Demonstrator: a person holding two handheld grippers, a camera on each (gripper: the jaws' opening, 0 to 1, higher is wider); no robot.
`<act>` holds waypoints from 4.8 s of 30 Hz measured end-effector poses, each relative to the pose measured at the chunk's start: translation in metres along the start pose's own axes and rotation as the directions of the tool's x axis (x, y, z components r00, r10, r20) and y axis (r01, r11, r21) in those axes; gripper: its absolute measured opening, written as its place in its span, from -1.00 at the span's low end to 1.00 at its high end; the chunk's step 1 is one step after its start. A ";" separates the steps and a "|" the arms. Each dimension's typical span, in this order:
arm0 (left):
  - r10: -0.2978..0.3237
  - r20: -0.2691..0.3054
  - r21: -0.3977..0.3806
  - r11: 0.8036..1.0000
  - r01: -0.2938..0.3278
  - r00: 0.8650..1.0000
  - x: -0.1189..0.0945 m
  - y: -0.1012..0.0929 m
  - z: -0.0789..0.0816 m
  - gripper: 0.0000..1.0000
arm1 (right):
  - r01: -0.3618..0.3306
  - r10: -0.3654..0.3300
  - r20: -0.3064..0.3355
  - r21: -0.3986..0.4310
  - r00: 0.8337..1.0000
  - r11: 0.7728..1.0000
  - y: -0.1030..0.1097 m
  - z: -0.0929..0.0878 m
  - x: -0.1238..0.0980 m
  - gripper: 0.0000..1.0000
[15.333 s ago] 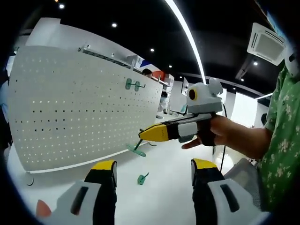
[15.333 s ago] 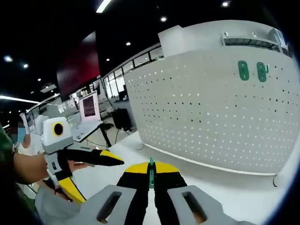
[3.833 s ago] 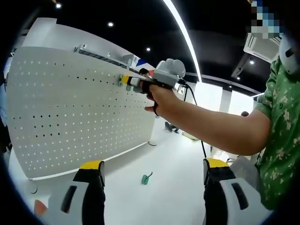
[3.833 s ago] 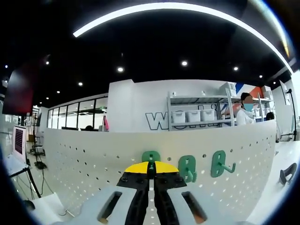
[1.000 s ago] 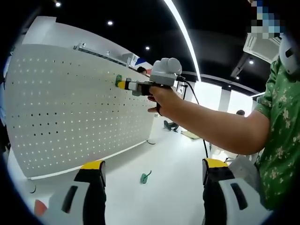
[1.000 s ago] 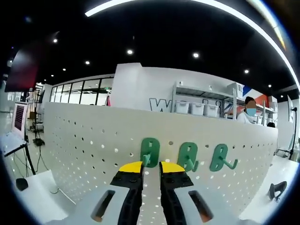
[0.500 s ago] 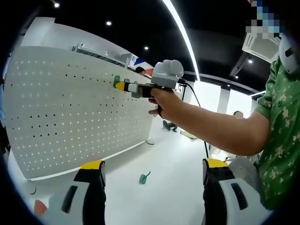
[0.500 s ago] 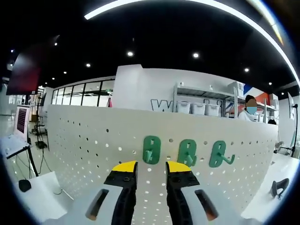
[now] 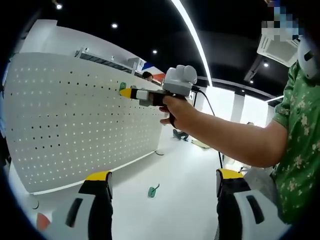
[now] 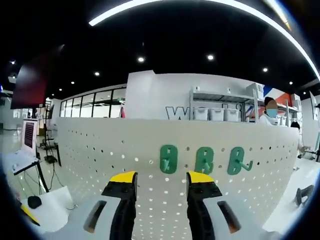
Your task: Insert the hook assembly into the mounting plate slot until the hook locks in place.
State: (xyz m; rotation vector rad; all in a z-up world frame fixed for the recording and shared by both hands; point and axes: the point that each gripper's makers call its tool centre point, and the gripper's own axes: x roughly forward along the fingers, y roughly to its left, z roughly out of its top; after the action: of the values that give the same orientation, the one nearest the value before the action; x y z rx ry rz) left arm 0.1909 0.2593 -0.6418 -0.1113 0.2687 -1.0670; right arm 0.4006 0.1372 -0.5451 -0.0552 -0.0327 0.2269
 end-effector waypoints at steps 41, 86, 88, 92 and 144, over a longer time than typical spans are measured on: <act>0.002 0.007 0.021 1.000 -0.002 1.000 0.001 -0.008 0.007 0.76 | -0.198 0.198 0.015 0.007 0.980 0.980 0.032 -0.004 -0.031 0.67; -0.001 -0.021 0.037 0.999 0.002 1.000 0.006 -0.032 -0.001 0.74 | -0.243 0.245 -0.097 0.040 0.965 0.969 0.029 -0.059 -0.139 0.57; -0.002 -0.022 0.035 0.999 0.003 1.000 0.007 -0.034 -0.001 0.74 | -0.243 0.246 -0.110 0.042 0.963 0.969 0.028 -0.065 -0.145 0.57; -0.005 -0.028 0.035 0.999 0.006 1.000 0.010 -0.036 -0.004 0.74 | -0.242 0.245 -0.126 0.044 0.961 0.969 0.026 -0.072 -0.157 0.56; -0.009 -0.152 0.012 1.000 0.011 0.988 0.066 -0.037 -0.039 0.68 | -0.322 0.341 -0.308 0.111 0.888 0.940 0.027 -0.143 -0.266 0.52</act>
State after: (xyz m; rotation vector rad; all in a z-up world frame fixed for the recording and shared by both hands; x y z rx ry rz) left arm 0.1786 0.1853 -0.6817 -0.0198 0.3996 -1.0884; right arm 0.1411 0.0960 -0.6966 -0.0406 0.3143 0.5605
